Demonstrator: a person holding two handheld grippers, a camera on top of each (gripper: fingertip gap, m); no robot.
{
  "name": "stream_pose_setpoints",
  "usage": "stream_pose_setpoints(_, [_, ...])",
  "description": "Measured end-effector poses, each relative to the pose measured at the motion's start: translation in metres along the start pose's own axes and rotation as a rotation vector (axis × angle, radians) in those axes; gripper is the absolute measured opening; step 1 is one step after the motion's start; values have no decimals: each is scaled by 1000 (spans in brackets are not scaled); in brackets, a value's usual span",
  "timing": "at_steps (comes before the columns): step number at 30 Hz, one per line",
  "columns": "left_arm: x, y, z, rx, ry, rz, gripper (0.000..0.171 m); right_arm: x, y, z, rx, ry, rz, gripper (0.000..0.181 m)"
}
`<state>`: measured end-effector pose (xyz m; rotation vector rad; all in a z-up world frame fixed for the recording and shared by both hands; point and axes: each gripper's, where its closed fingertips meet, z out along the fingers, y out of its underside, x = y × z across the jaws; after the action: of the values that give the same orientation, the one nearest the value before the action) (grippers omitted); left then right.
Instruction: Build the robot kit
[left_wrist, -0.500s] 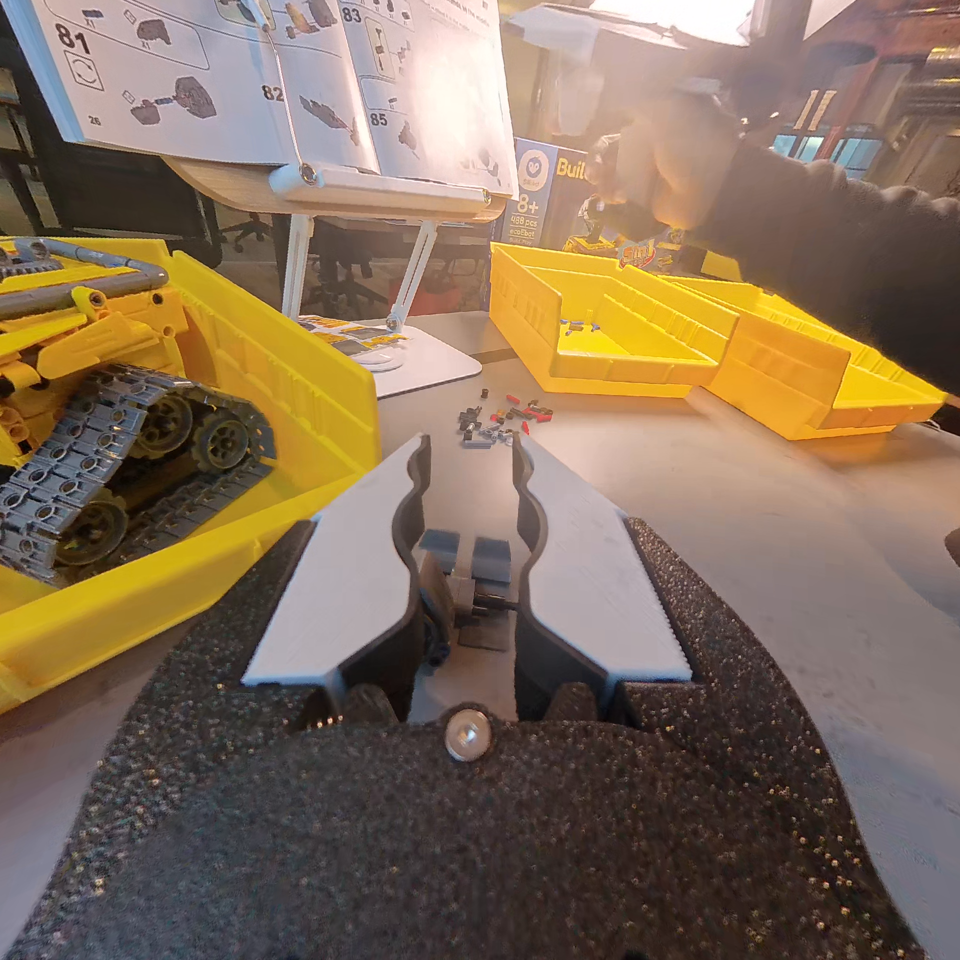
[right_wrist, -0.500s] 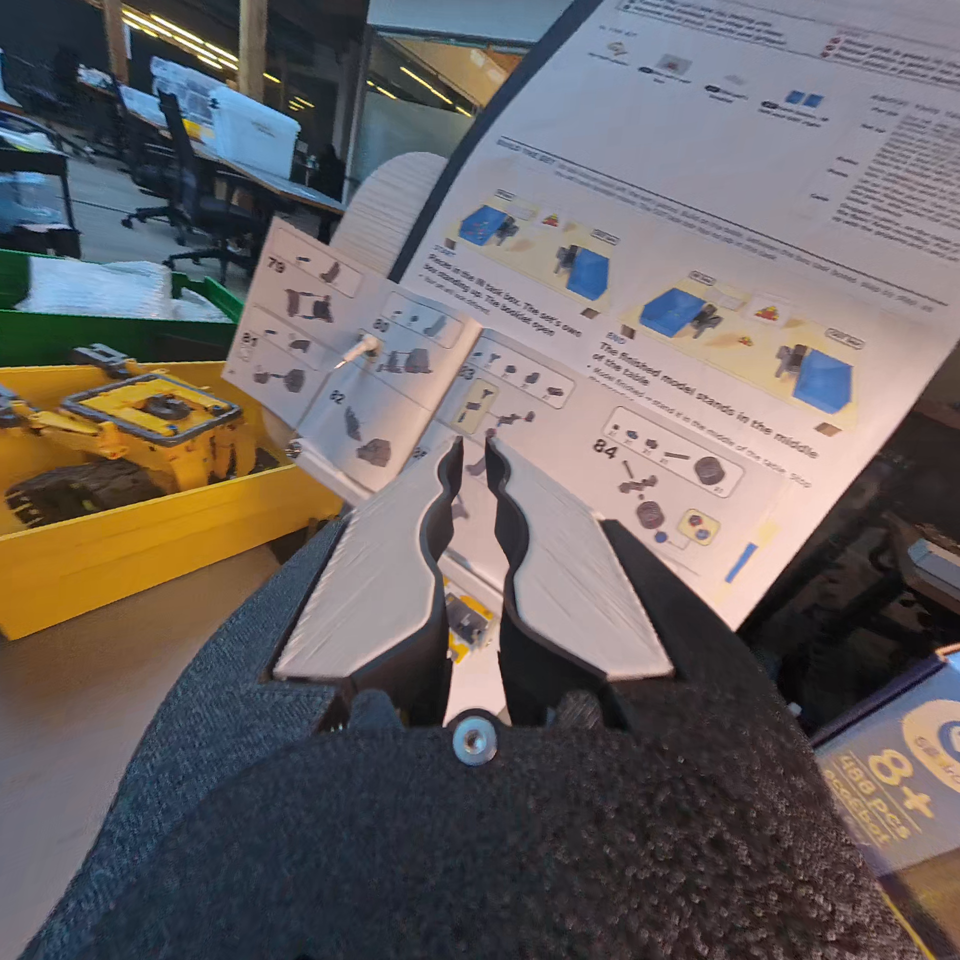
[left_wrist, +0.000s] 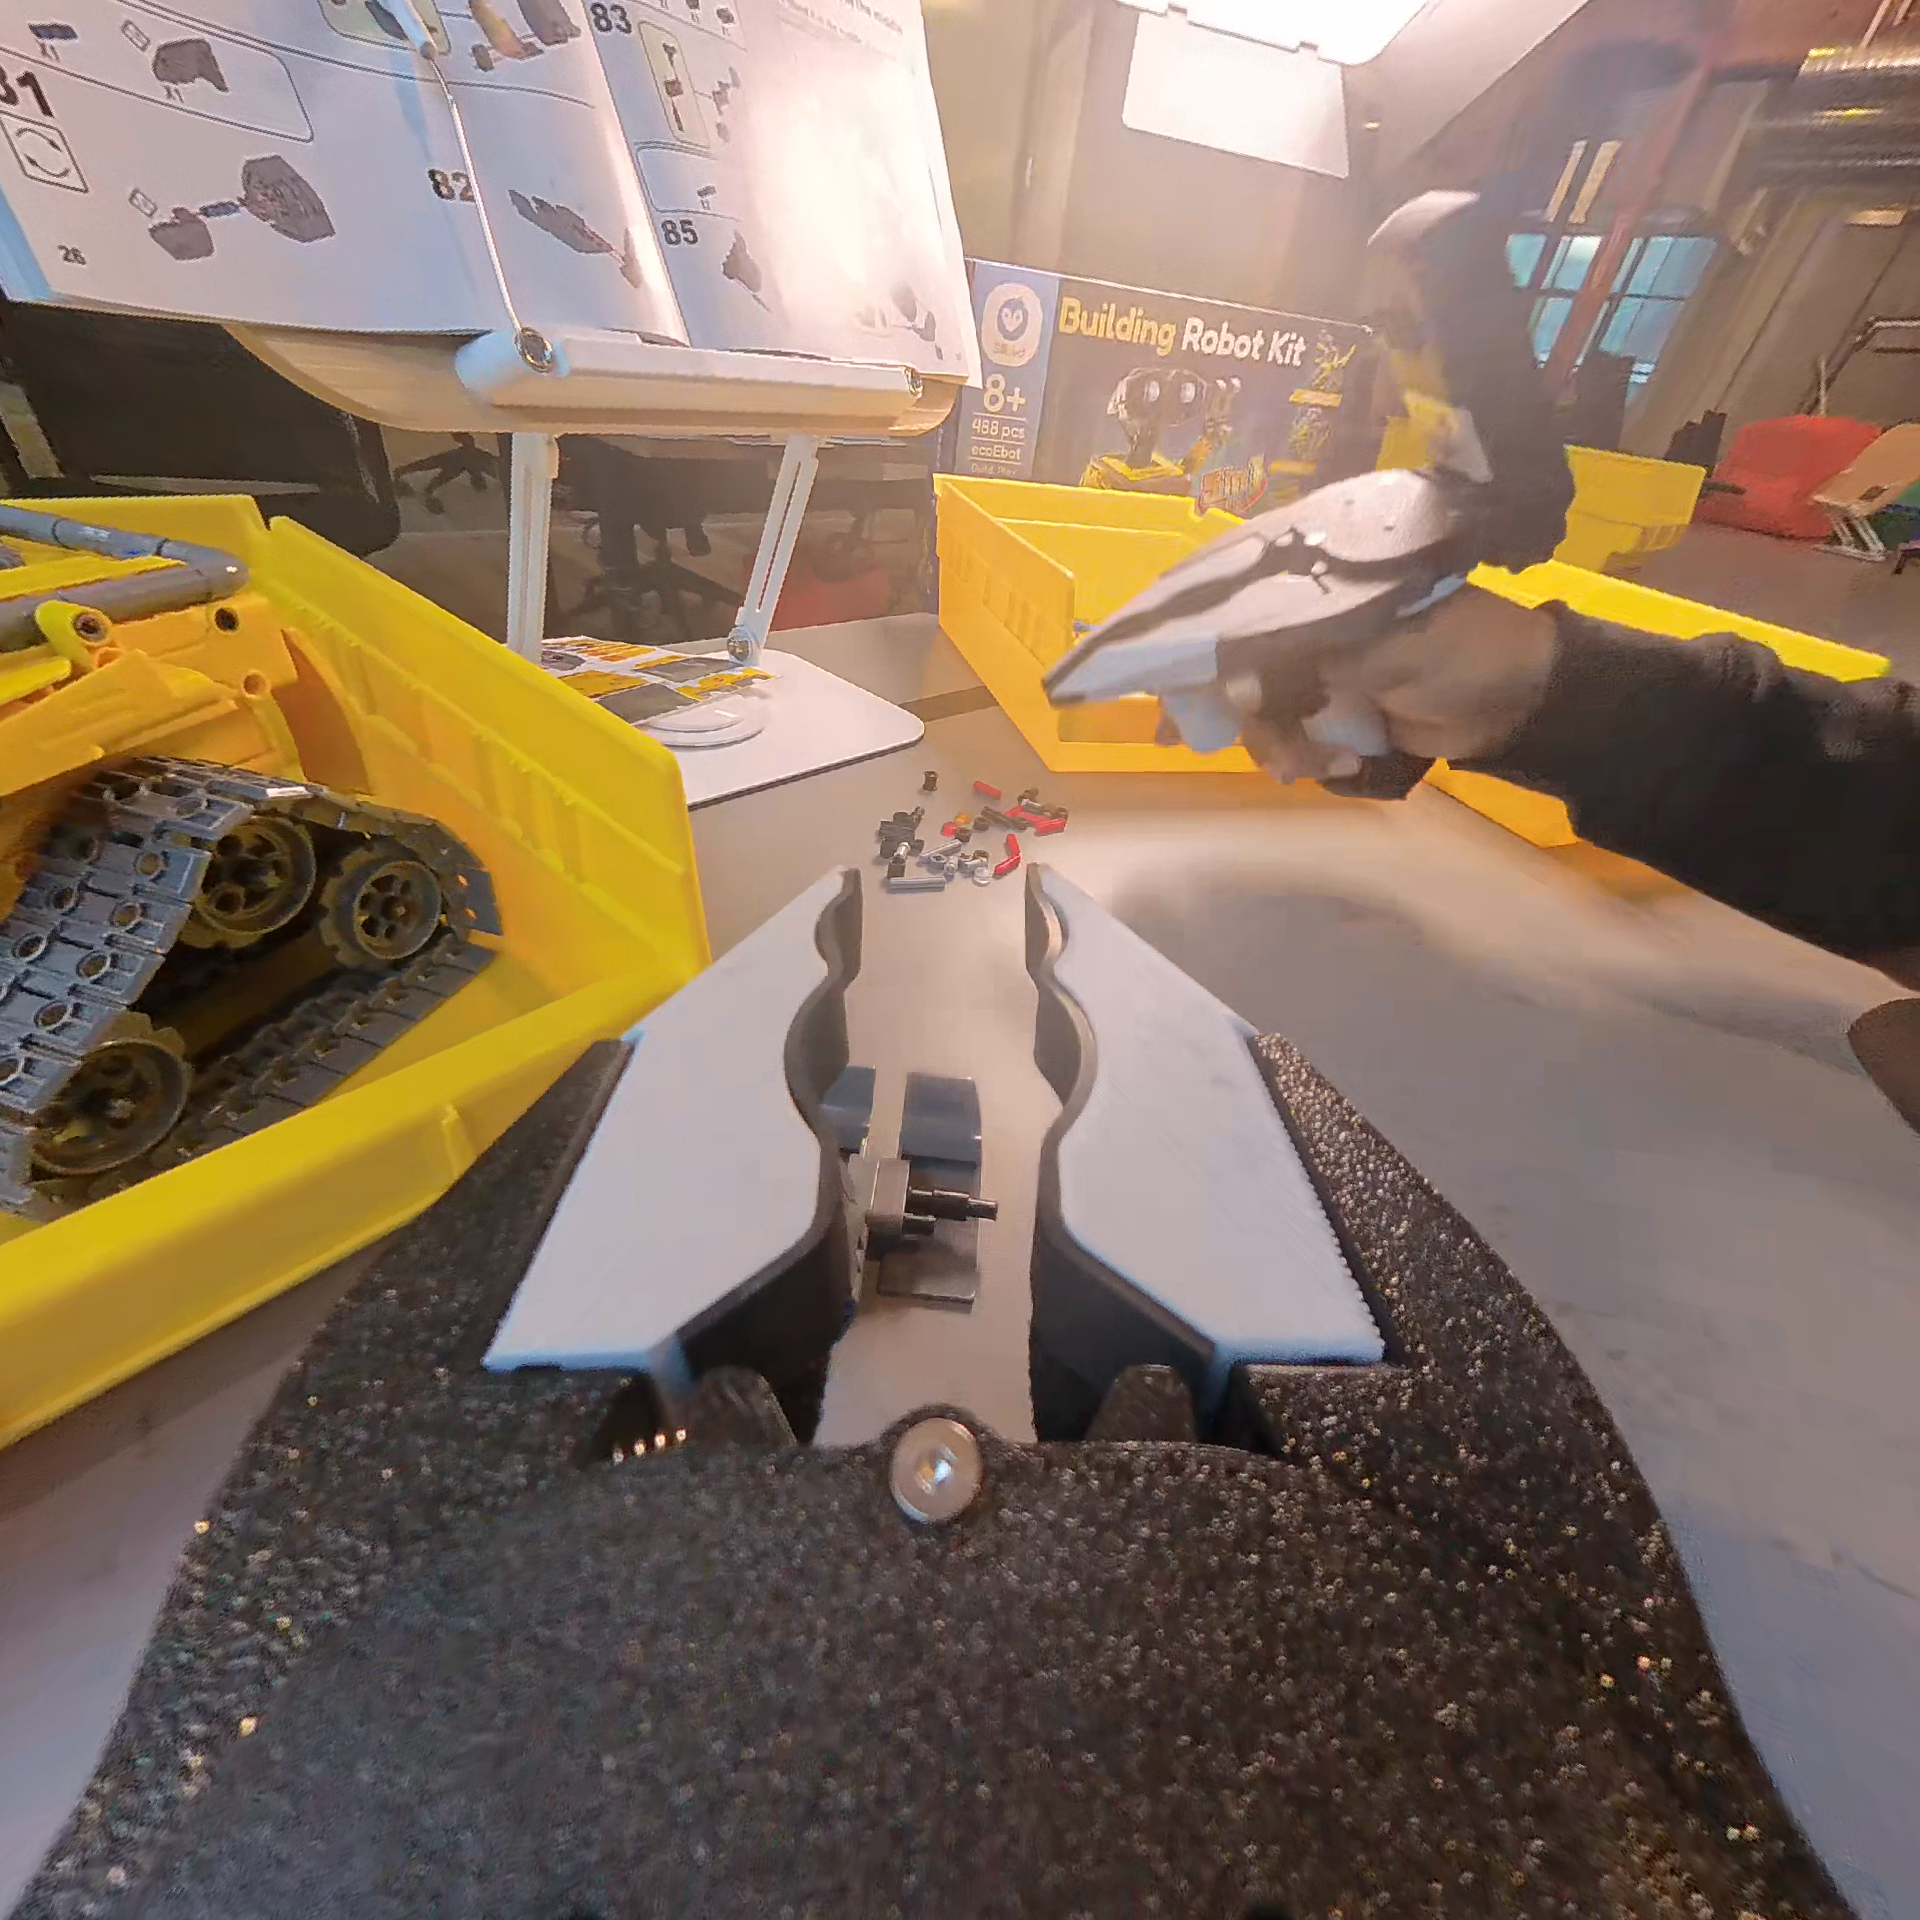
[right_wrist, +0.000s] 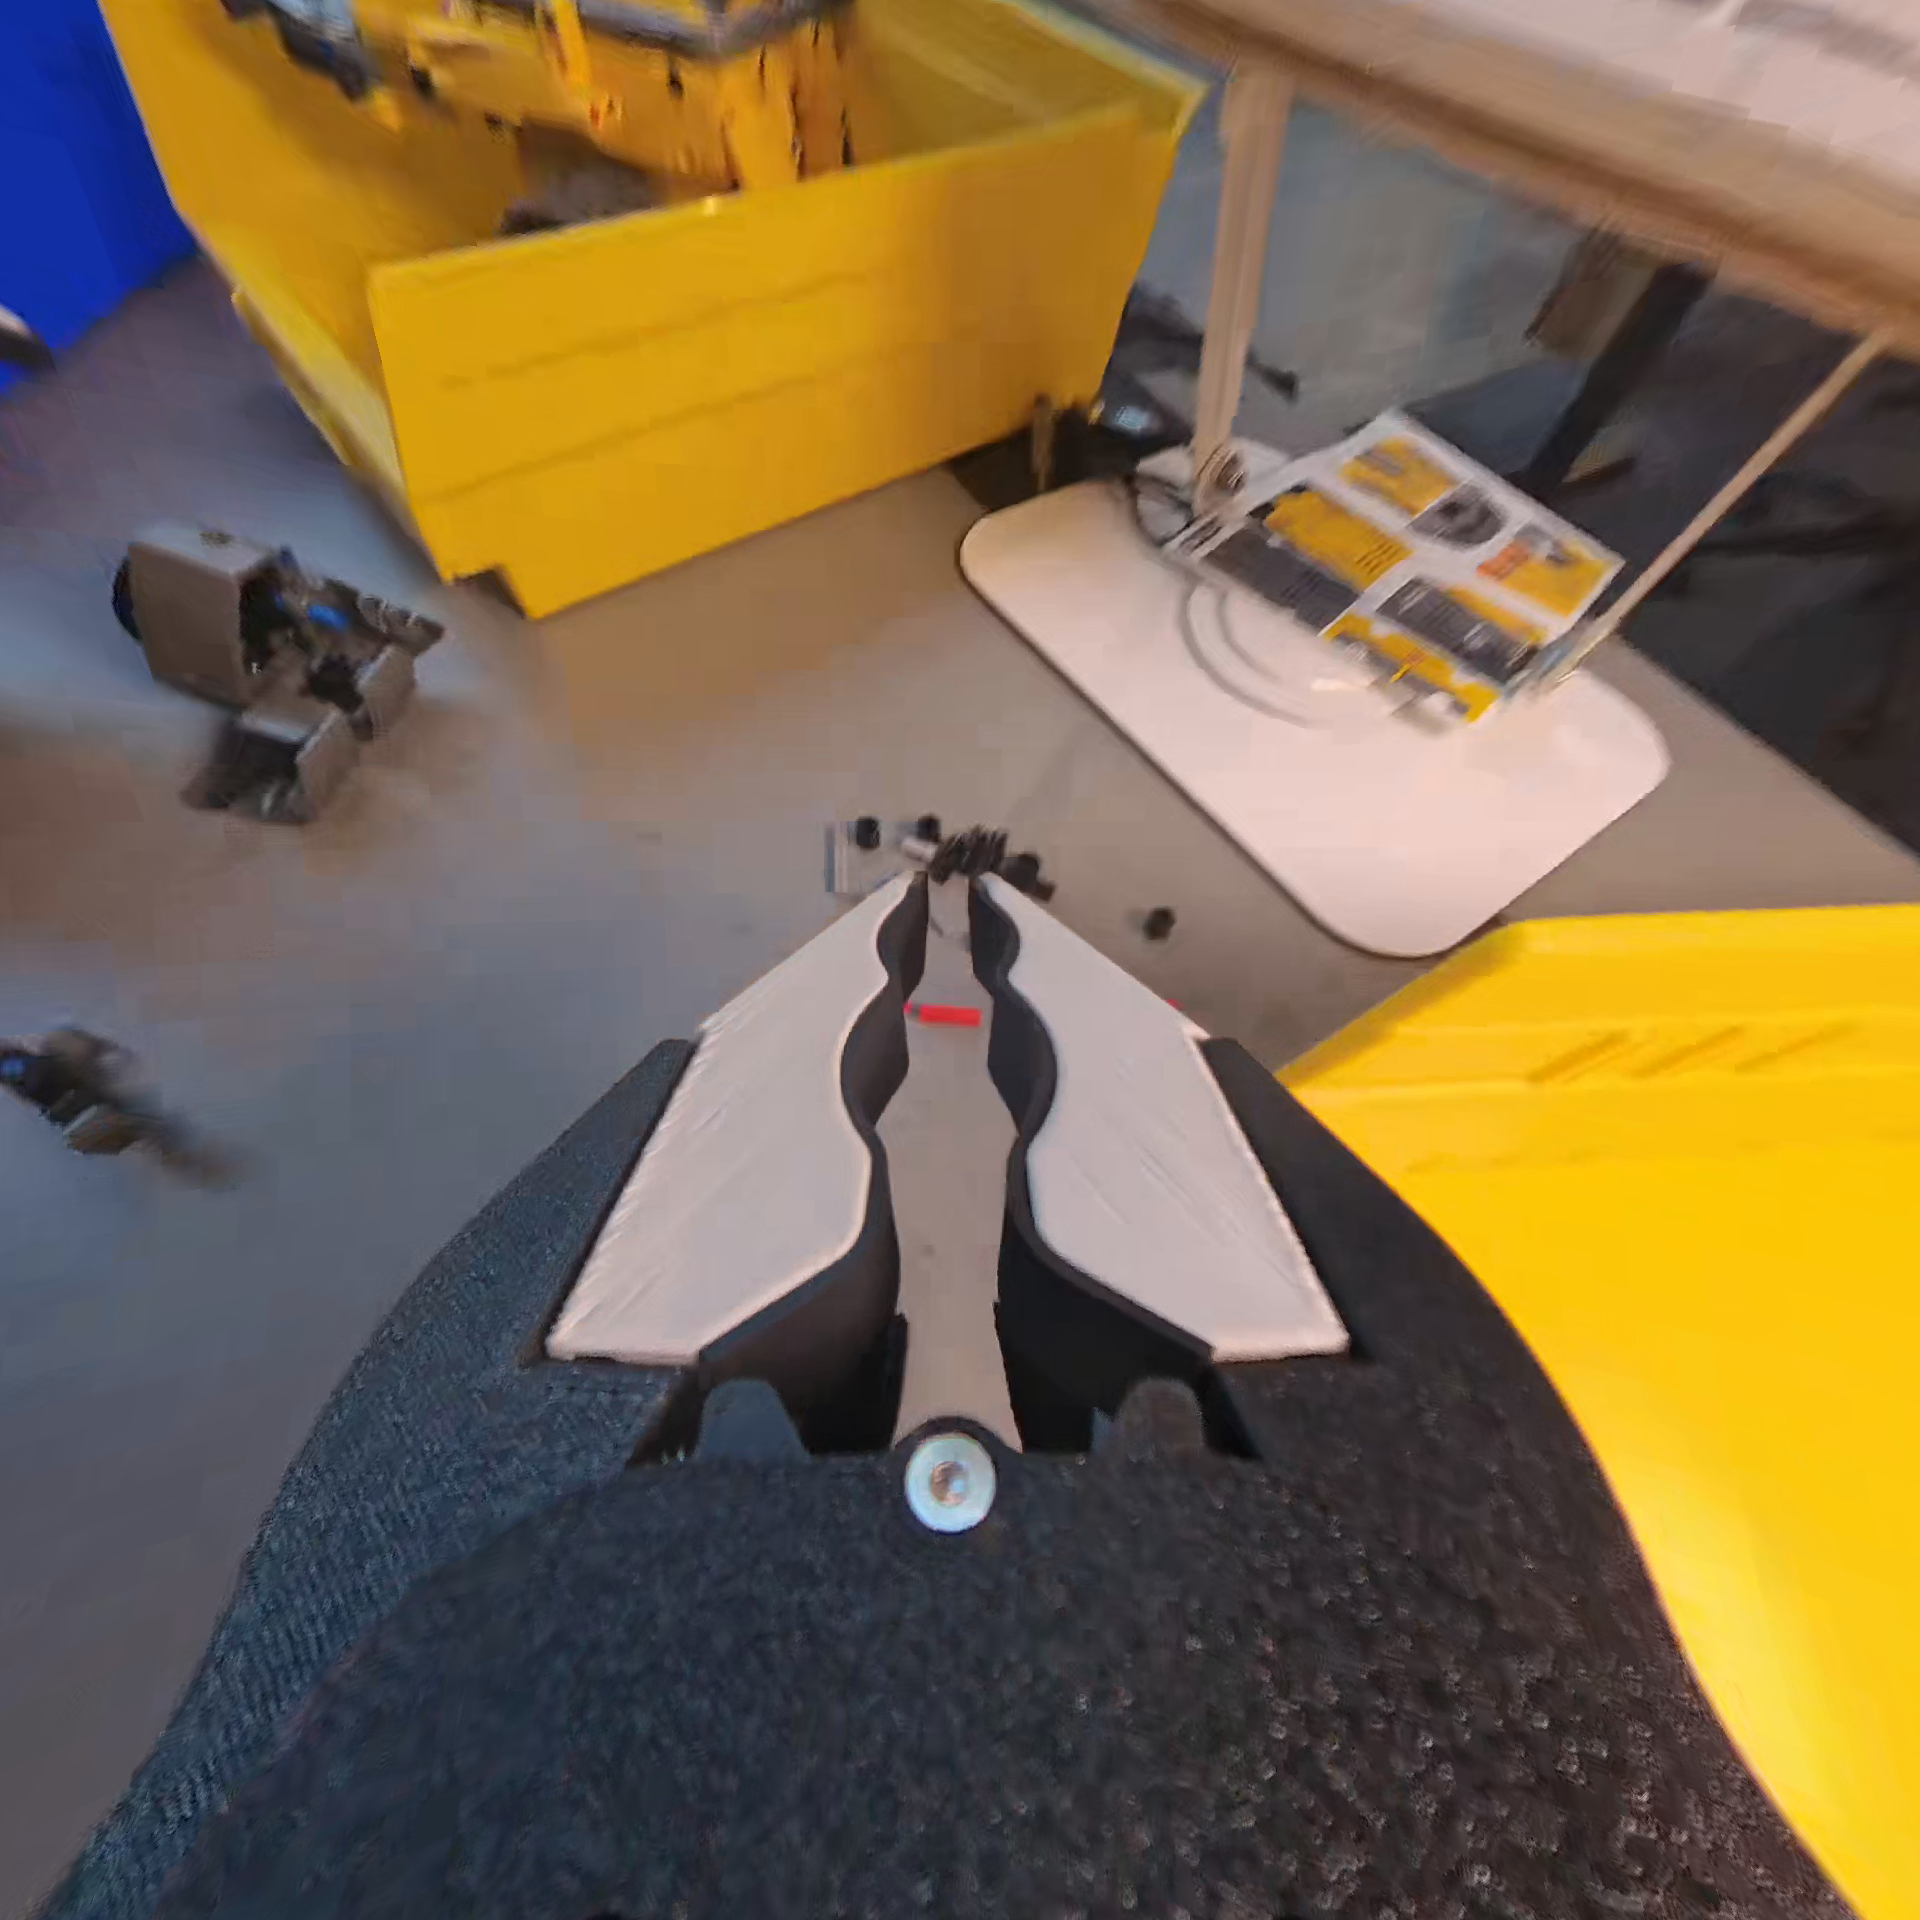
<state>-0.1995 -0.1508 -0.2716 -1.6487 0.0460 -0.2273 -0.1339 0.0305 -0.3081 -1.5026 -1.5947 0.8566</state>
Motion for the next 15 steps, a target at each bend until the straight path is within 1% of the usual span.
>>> stream_pose_setpoints(2, [1, 2, 1, -6, 5, -2, 30, -11, 25, 15, -104, -61, 20, 7])
stream_pose_setpoints(4, [1, 2, 2, -9, 7, 0, 30, -15, 40, 27, -189, -82, 14, 7])
stream_pose_setpoints(7, [1, 2, 1, -8, 7, 1, 30, -16, 45, 38, -246, -102, 14, 7])
stream_pose_setpoints(15, [1, 2, 0, -8, 11, -11, 30, -8, 45, 47, -282, -95, 15, 7])
